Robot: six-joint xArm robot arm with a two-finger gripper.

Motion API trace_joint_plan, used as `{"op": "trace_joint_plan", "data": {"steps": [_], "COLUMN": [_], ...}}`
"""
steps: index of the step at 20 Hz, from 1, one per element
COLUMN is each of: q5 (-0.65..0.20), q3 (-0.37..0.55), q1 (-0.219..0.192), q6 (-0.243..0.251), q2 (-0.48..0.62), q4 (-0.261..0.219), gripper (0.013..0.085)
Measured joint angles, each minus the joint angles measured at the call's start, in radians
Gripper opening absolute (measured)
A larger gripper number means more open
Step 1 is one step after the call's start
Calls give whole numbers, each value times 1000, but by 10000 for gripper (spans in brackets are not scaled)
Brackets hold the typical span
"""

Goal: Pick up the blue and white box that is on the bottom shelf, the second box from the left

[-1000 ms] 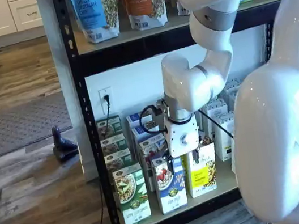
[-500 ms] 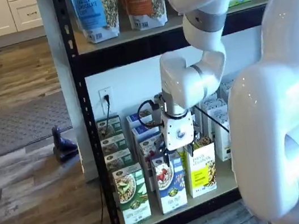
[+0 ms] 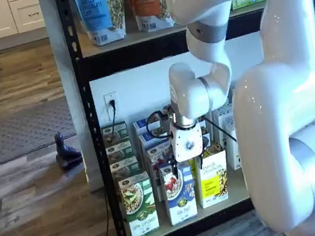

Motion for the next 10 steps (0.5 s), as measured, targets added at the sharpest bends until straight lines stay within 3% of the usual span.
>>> {"op": "trace_joint_plan", "data": {"steps": [10], "q5": [-36], "q3": [-113], "q1": [-24], "q6": [-49], "q2": [148], "q4": [24], "gripper": [850]}}
